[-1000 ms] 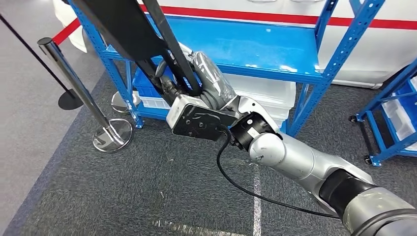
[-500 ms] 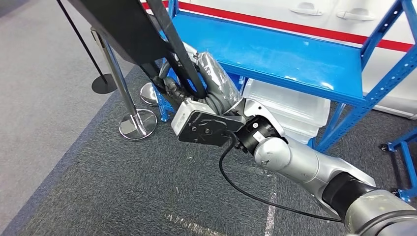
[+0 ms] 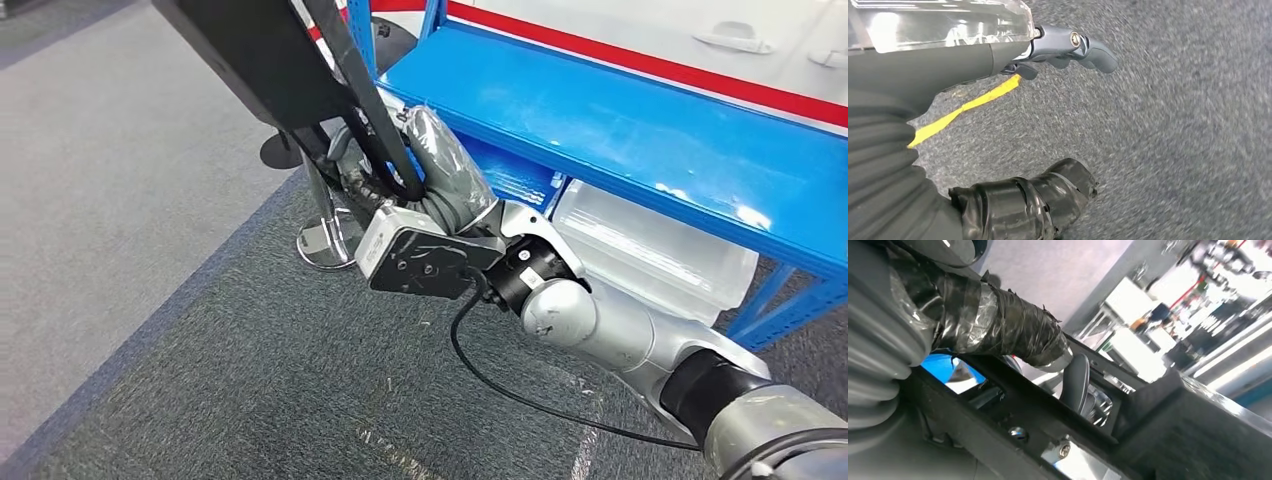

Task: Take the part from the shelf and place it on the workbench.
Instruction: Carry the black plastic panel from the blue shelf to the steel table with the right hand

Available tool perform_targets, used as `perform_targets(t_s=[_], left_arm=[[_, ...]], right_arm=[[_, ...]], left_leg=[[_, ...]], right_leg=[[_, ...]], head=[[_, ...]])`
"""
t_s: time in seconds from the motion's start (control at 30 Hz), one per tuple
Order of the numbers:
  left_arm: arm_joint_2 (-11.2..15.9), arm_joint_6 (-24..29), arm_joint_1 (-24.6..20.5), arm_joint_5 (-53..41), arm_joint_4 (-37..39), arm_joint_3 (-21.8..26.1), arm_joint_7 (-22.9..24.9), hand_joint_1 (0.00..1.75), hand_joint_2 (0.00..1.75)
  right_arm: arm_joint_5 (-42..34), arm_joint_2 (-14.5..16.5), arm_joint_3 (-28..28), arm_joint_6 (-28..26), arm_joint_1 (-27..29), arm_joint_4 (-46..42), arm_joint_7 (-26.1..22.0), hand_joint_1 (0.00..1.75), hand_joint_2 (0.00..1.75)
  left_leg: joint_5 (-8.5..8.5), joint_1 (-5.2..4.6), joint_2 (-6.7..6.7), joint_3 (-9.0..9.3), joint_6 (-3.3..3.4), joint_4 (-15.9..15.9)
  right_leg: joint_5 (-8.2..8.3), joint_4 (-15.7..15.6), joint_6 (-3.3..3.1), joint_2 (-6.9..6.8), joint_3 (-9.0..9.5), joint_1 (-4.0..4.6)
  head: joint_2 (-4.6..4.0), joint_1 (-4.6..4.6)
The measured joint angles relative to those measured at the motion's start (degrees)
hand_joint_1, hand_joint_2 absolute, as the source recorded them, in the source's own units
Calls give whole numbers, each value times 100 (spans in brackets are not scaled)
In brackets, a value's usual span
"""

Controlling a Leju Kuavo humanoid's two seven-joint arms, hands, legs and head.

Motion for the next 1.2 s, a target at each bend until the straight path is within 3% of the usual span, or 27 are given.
perform_targets(t_s=[0.03, 0.07, 0.1, 0.17, 0.23, 0.3, 0.33, 0.4, 0.47, 0.5, 0.53, 0.57, 0.6, 0.67, 0.73, 0.77, 0.8, 0.83, 0.87, 0.97, 1.03, 1.07, 1.1, 1.13, 1.2], left_arm=[[-1, 0, 2, 1, 0, -1, 0, 0, 175], [-2, 1, 10, 2, 0, -1, 0, 0, 175], [-2, 1, 18, 3, 0, -1, 0, 0, 175], [-2, 2, 15, 4, 0, -1, -1, 0, 175], [0, 2, -2, 4, 0, -1, -3, 0, 175], [9, 2, -2, 4, 0, -2, -1, 0, 175], [13, 2, 10, 4, 0, -3, 9, 0, 175], [20, 1, 19, 10, 1, -3, 57, 0, 175], [35, 7, 5, 26, 2, -7, 164, 0, 175], [48, 12, -7, 35, 2, -12, 231, 0, 175], [63, 16, -13, 43, 2, -20, 295, 0, 175], [80, 18, -14, 48, 2, -31, 345, 0, 175], [95, 19, -9, 50, 2, -42, 379, 0, 175], [119, 19, -5, 51, 3, -57, 411, 0, 175], [147, 19, -14, 52, 4, -65, 423, 0, 175], [162, 19, -15, 51, 4, -69, 426, 0, 175], [170, 19, -7, 51, 5, -74, 428, 0, 175], [178, 20, 8, 51, 7, -80, 430, 0, 175], [183, 20, 17, 50, 8, -88, 431, 0, 175], [206, 21, 3, 51, 10, -117, 433, 0, 175], [211, 21, -5, 52, 11, -127, 435, 0, 175], [211, 23, -2, 52, 11, -130, 441, 0, 175], [211, 28, 3, 55, 11, -131, 456, 0, 175], [214, 38, 8, 58, 11, -132, 481, 0, 175], [229, 61, 4, 64, 11, -132, 536, 0, 175]], right_arm=[[4, -1, 0, 6, 1, 0, 8, 175, 175], [5, -2, 0, 11, 1, -1, 15, 175, 175], [5, -3, 0, 15, 0, -3, 21, 175, 175], [5, -5, -1, 19, -3, -11, 22, 175, 175], [5, -10, -2, 19, -4, -15, 23, 175, 175], [7, -15, -3, 18, -2, -17, 24, 175, 175], [12, -20, -3, 18, 3, -21, 24, 175, 175], [39, -31, -5, 19, 16, -29, 26, 175, 175], [83, -42, -6, 25, 44, -32, 24, 175, 175], [102, -45, -7, 30, 69, -33, 21, 175, 175], [113, -49, -7, 36, 98, -33, 21, 175, 175], [117, -51, -7, 41, 125, -33, 21, 175, 175], [120, -54, -7, 44, 142, -33, 21, 175, 175], [124, -57, -7, 45, 149, -33, 21, 175, 175], [127, -61, -7, 45, 155, -40, 19, 175, 175], [127, -62, -7, 45, 161, -44, 18, 175, 175], [128, -63, -7, 46, 168, -46, 17, 175, 175], [128, -63, -7, 47, 167, -46, 18, 175, 175], [128, -63, -7, 47, 163, -46, 17, 175, 175], [129, -67, -9, 45, 150, -46, 16, 175, 175], [129, -68, -9, 46, 159, -46, 16, 175, 175], [129, -68, -9, 47, 163, -46, 16, 175, 175], [130, -68, -9, 48, 165, -46, 16, 175, 175], [133, -68, -9, 49, 164, -46, 16, 175, 175], [151, -68, -9, 50, 162, -48, 18, 175, 175]], left_leg=[[14, 5, 12, -78, 3, 115], [125, 6, 21, -44, 14, 18], [314, 3, 53, 110, 31, -292], [586, -55, 272, 498, 75, -1034], [624, -140, 421, 677, 135, -1378], [632, -173, 314, 715, 202, -1448], [644, -165, 241, 760, 228, -1506], [671, -128, 119, 871, 304, -1614], [668, -115, -4, 912, 368, -1641], [659, -115, -79, 916, 386, -1636], [649, -115, -165, 920, 387, -1625], [635, -112, -254, 925, 383, -1607], [616, -104, -342, 929, 369, -1579], [554, -92, -513, 904, 314, -1479], [511, -77, -652, 832, 249, -1390], [509, -66, -718, 796, 220, -1370], [514, -48, -780, 772, 194, -1375], [505, -43, -760, 754, 169, -1358], [466, -46, -644, 718, 140, -1286], [119, -36, -108, 320, 58, -513], [-18, -5, -13, -1, 32, 13], [40, 1, 2, -42, 31, 39], [194, 3, 23, 35, 38, -153], [398, -3, 79, 213, 55, -515], [635, -62, 256, 573, 105, -1198]], right_leg=[[-15, 0, -4, -80, 10, 10], [-32, 0, -3, -156, 26, 17], [-53, -1, 0, -228, 52, 23], [-97, -14, 22, -357, 110, 43], [-121, -51, 66, -461, 153, 59], [-141, -105, 128, -566, 202, 61], [-166, -102, 159, -536, 230, 49], [-320, 156, 192, -274, 140, 37], [-601, 858, 185, 23, -245, 42], [-699, 1210, 184, 74, -471, 50], [-699, 1413, 189, 95, -632, 53], [-581, 1395, 194, 102, -685, 50], [-372, 1157, 198, 118, -623, 41], [17, 420, 213, 317, -341, 1], [115, 31, 206, 515, -174, -24], [85, 6, 186, 536, -158, -14], [89, 8, 150, 471, -151, -7], [92, -8, 113, 399, -133, 0], [93, -28, 74, 331, -106, 0], [71, -73, -12, 102, -26, 24], [42, -76, -27, -55, -5, 46], [25, -75, -27, -130, 8, 53], [4, -75, -21, -207, 28, 58], [-20, -76, -15, -281, 59, 64], [-68, -91, 16, -413, 125, 85]], head=[[-1, 0], [-1, 0], [-2, 0], [-2, 0], [-1, 2], [0, 4], [-1, 9], [-1, 15], [-1, 20], [-1, 23], [-1, 25], [-1, 25], [-1, 25], [-1, 25], [-1, 22], [-1, 21], [0, 20], [0, 20], [0, 12], [-1, -6], [-1, -5], [-1, -5], [-1, -5], [-1, -5], [-2, -4]])
